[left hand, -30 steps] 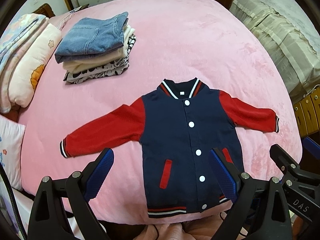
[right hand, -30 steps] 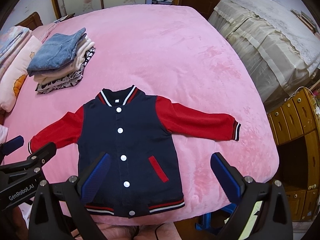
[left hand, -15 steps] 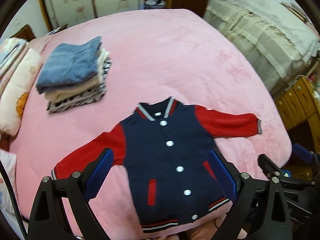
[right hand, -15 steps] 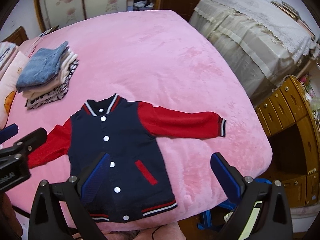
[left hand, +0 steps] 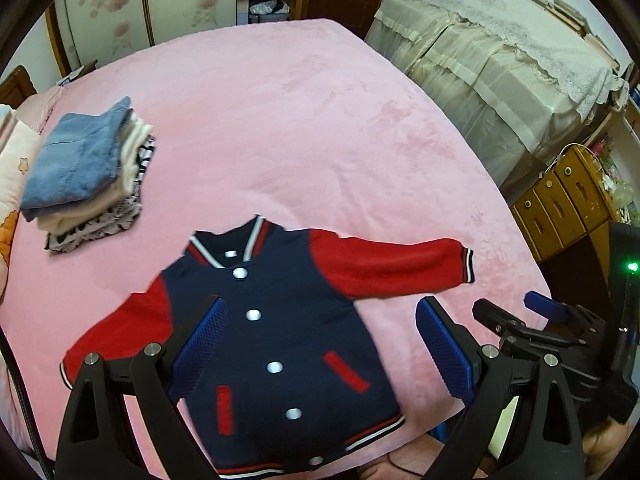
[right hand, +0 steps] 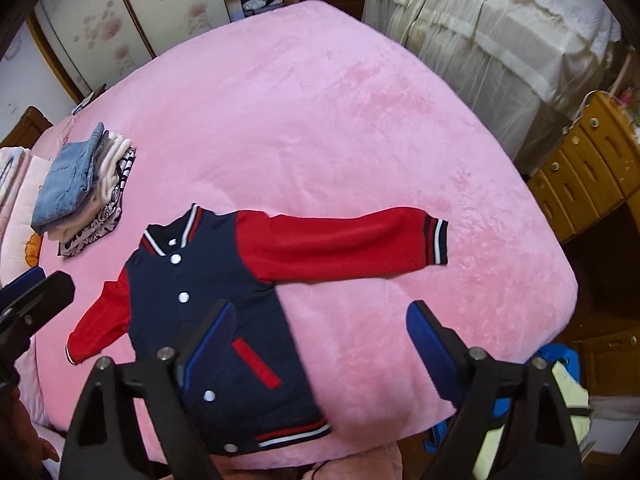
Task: Fold large clothes
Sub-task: 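Reach the right tool to a red sleeve cuff and grasp it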
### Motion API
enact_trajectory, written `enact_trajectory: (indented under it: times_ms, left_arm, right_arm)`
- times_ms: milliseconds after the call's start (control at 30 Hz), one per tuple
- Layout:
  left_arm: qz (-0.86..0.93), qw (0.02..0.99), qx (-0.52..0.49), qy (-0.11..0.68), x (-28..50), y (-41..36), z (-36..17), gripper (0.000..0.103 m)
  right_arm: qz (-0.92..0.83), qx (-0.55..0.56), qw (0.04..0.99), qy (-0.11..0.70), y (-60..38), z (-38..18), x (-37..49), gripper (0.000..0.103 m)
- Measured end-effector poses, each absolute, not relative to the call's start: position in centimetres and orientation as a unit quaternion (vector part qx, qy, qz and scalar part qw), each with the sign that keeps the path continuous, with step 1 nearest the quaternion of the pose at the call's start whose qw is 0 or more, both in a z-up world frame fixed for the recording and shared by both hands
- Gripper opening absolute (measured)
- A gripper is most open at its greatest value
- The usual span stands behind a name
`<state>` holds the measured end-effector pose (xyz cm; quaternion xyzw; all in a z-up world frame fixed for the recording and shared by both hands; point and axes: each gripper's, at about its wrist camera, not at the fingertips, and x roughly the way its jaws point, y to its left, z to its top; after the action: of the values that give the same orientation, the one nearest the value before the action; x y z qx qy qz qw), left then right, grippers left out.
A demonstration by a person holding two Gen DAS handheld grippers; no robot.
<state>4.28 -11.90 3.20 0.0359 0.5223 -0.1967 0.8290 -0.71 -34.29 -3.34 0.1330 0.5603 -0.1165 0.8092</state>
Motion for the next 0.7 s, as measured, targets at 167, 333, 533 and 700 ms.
enact_trajectory:
  times_ms: [167,333,533,700]
  left_arm:
    - [-0.179,0.817,0.045,0.546,5.4,-17.4,1.1,0.095]
    - [-0.150,0.809,0.034,0.568,7.3,-21.2,-3.2,0.095]
    - [-0.127,0.803,0.038,0.582,9.4,-24.4,-9.6,0.095]
    - [-0.113,0.790,0.038,0.601,10.9,-26.4,-14.5,0.091]
  right_arm:
    - [-0.079,0.131,0.807,0.570,-40.1,-6.3,0.0,0.085]
    - [-0.037,0.143,0.793,0.591,-45.6,-11.2,0.6,0.075]
    - [-0.042,0.168,0.773,0.610,-52.1,-17.2,2.0,0.073]
    - [-0.036,0.182,0.768,0.613,-55.0,-20.6,3.5,0.066]
